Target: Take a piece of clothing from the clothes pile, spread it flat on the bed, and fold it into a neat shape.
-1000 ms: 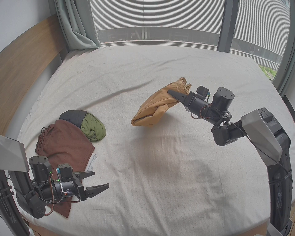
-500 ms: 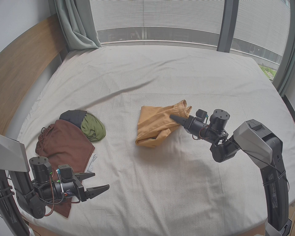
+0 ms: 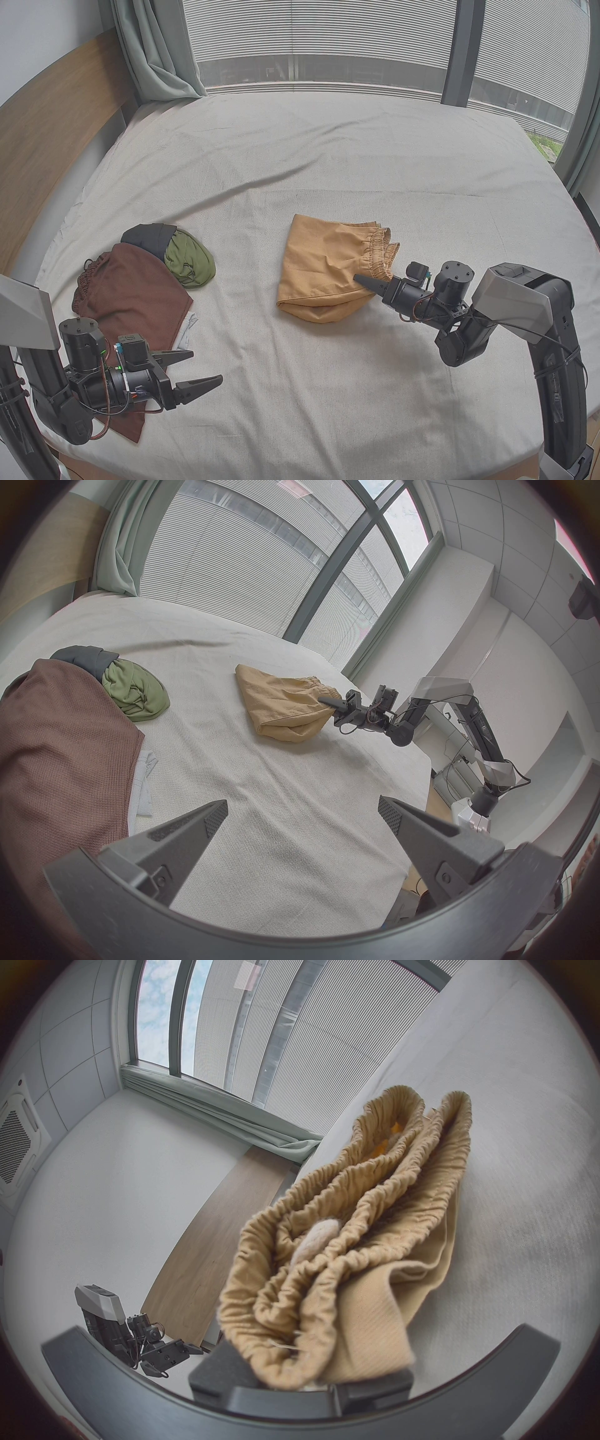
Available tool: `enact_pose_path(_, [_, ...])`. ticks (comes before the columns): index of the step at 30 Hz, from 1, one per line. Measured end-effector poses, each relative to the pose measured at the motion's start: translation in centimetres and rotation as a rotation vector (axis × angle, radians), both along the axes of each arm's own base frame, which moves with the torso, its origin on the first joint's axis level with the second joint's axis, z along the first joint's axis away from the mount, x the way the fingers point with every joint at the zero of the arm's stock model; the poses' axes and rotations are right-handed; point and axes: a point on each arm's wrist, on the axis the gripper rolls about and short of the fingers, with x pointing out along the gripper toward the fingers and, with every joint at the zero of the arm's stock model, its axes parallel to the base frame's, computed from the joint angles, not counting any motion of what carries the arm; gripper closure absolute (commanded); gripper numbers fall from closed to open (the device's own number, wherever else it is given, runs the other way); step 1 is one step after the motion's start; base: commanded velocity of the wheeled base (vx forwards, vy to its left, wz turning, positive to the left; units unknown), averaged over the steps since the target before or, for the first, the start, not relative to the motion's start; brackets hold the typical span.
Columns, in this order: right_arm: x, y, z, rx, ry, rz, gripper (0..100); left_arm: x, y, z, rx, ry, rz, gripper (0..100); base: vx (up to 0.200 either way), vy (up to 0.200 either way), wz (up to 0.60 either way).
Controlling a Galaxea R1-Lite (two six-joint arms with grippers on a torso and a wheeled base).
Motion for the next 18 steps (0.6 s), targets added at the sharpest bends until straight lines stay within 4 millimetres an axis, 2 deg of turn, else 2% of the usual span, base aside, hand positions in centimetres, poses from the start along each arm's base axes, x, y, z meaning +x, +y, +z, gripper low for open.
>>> enact_pose_path(7, [-0.2,-0.3,-1.2,-0.008,0.023,-0.007,100,0.0,0.0,0.1,-0.001,-0.003,-0.001,0,0.0,0.0,0.0])
enact_pose_path(8, [-0.3,-0.4,-1.3,-0.008,0.025,-0.007,0,0.0,0.0,0.1,-0.001,-0.003,-0.001,0,0.0,0.0,0.0])
enact_pose_path(14, [-0.5,-0.4,-1.7,-0.014,0.039,-0.004,0,0.0,0.0,0.1,-0.001,-0.004,-0.001,0,0.0,0.0,0.0])
enact_pose_path(18, [-1.5,-0.7,-2.5,-0.049,0.062,-0.003,0,0.0,0.0,0.1,-0.001,-0.004,-0.001,0,0.0,0.0,0.0])
